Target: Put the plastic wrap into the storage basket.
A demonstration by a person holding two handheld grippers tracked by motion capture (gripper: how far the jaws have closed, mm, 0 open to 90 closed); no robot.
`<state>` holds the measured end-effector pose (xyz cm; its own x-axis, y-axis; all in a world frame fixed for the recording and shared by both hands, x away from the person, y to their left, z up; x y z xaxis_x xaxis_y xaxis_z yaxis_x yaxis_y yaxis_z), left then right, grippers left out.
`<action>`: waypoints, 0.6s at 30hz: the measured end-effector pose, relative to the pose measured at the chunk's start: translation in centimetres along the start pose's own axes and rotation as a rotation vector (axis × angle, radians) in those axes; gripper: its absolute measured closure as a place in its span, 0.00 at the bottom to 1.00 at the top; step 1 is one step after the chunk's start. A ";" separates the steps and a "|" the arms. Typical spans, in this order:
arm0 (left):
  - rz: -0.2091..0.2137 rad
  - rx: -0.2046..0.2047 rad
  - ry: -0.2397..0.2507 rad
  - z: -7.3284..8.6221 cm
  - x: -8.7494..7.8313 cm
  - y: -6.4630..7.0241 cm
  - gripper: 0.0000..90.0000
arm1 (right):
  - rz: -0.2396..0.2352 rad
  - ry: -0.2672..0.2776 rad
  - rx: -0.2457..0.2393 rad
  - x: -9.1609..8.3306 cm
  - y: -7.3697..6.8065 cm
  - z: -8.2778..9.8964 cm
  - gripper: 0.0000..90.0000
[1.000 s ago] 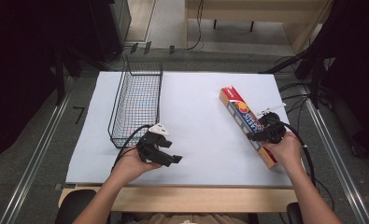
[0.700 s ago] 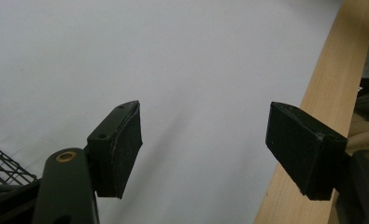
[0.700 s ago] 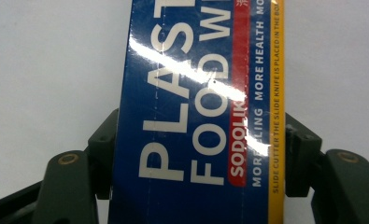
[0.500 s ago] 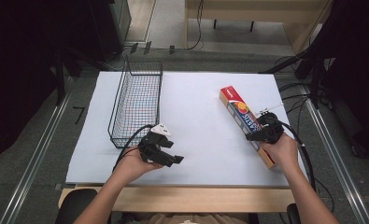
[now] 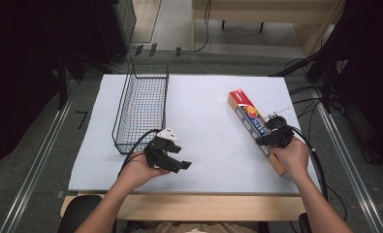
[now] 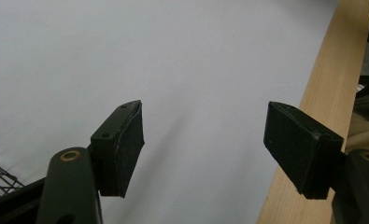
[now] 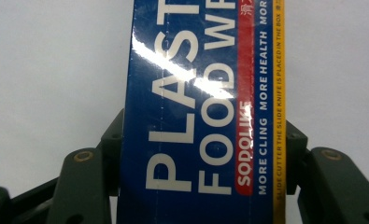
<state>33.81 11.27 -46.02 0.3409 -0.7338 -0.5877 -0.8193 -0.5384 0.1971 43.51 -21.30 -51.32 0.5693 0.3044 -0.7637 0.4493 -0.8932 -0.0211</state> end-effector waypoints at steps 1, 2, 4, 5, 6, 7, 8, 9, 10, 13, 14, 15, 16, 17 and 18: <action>0.000 0.000 0.000 0.0 0.0 0.0 0.33 | 0.000 0.000 0.000 0.0 0.0 0.0 0.46; 0.001 0.000 -0.002 0.0 -0.1 -0.1 0.33 | -0.005 -0.001 0.005 0.0 0.0 0.0 0.46; -0.001 0.003 -0.002 0.0 -0.1 -0.1 0.33 | -0.018 0.000 0.007 -0.1 0.0 0.0 0.46; 0.000 0.003 0.000 0.0 -0.2 -0.1 0.33 | -0.018 0.000 0.007 -0.1 0.0 0.0 0.46; 0.000 0.006 0.003 -0.1 -0.2 -0.1 0.33 | -0.026 0.001 0.007 -0.2 0.0 0.0 0.46; 0.000 0.006 0.004 -0.1 -0.2 -0.1 0.33 | -0.034 0.004 0.003 -0.2 -0.1 -0.1 0.46; -0.001 0.008 0.003 -0.1 -0.2 -0.1 0.33 | -0.044 0.004 -0.002 -0.3 -0.1 -0.1 0.46; 0.001 0.007 0.005 -0.1 -0.3 0.0 0.33 | -0.044 0.006 -0.005 -0.3 -0.2 -0.1 0.46; 0.001 0.007 0.005 -0.1 -0.3 0.0 0.33 | -0.051 0.007 -0.008 -0.4 -0.3 -0.1 0.46; 0.003 0.011 0.008 -0.2 -0.3 0.0 0.33 | -0.054 0.015 -0.016 -0.9 -0.3 -0.2 0.46; 0.004 0.013 0.009 -0.2 -0.4 0.0 0.33 | -0.056 0.021 -0.021 -1.1 -0.2 -0.2 0.46; 0.003 0.009 0.011 -0.2 -0.4 0.0 0.33 | -0.062 0.029 -0.021 -1.3 -0.1 -0.3 0.46; -0.007 0.019 0.007 -0.3 -0.6 -0.1 0.32 | -0.076 0.037 -0.018 -1.7 -0.1 -0.3 0.46; -0.007 0.019 0.007 -0.3 -0.6 -0.1 0.32 | -0.084 0.043 -0.013 -1.8 0.0 -0.3 0.46; -0.016 0.033 0.008 -0.4 -0.7 -0.2 0.32 | -0.084 0.043 -0.013 -1.8 0.0 -0.3 0.46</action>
<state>33.89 11.76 -45.36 0.3574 -0.7287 -0.5842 -0.8287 -0.5358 0.1614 42.65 -21.72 -49.73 0.5583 0.3920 -0.7311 0.5053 -0.8597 -0.0750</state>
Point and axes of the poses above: each handheld gripper's, and its own axes: x roughly forward along the jaws, z roughly out of its underside, y roughly to its right, the point moved 7 cm from there along x, roughly forward along the jaws, and after that the axes turned 14 degrees about y, right-handed, at the moved point
